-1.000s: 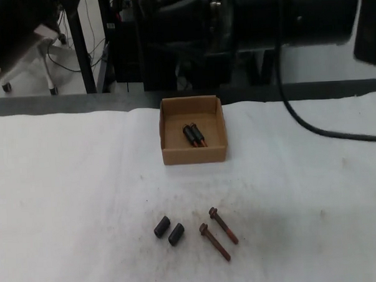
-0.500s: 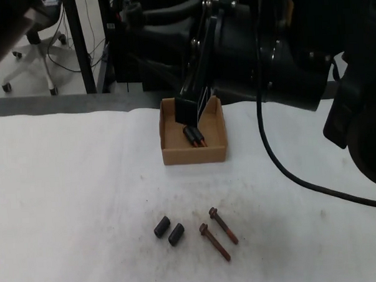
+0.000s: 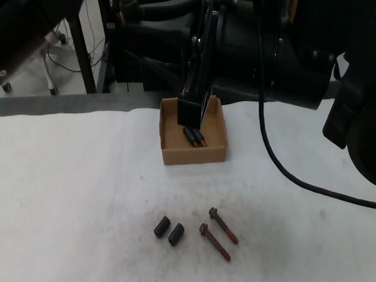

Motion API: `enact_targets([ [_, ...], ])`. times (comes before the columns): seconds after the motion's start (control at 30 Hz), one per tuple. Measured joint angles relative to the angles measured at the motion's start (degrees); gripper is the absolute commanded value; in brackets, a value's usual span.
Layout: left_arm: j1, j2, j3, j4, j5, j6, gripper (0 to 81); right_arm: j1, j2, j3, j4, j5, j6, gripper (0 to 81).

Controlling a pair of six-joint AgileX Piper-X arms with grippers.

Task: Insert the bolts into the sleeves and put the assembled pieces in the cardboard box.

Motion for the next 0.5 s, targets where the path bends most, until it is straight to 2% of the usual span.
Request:
enact_targets([
  [0.5, 0.0, 0.16, -4.75, -2.63, 2.74, -1.91, 0.4, 0.06, -0.5, 0.0, 8.0, 1.55, -1.34, 0.6],
])
